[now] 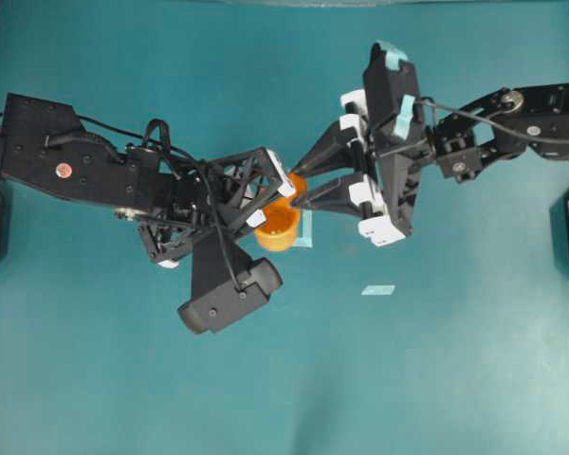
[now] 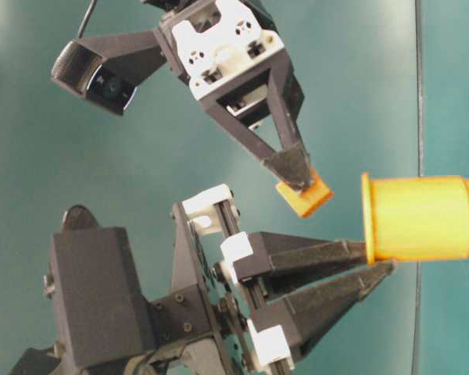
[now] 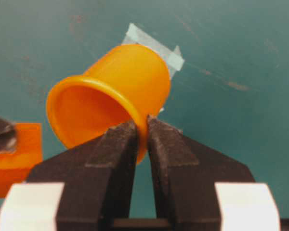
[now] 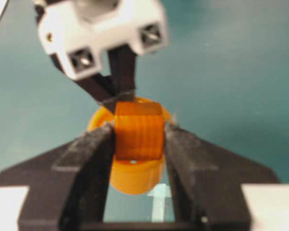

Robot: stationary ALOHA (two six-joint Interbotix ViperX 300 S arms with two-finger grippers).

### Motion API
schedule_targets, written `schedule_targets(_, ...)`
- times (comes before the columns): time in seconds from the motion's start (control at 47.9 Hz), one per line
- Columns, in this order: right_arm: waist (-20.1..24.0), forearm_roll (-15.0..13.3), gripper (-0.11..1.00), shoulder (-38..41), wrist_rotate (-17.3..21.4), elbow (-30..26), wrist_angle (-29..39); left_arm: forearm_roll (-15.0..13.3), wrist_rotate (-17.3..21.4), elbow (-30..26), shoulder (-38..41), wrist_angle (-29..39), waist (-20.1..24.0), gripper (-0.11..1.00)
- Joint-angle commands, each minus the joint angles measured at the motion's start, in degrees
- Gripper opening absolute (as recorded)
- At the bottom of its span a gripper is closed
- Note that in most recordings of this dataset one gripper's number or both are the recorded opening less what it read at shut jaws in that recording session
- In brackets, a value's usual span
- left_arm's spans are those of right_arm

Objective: Hold the block with right arm and the cup with left arm, then put the block into the cup.
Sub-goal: 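Move the cube with the right gripper to the cup's opening, then push the cube into the cup and open the right gripper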

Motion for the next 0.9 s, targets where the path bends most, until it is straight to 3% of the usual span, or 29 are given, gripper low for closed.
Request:
schedule_targets(0.0, 0.7, -0.09, 0.4, -0.62, -0.09, -1.58, -0.44, 0.18, 0.26, -1.41, -0.7, -0.18, 0.0, 0.08)
schedule_targets(0.876, 1.85, 0.0, 0.4, 0.0, -0.09, -2.2, 0.62, 0.09, 0.26, -2.46, -0.09, -1.14, -0.97, 0.08)
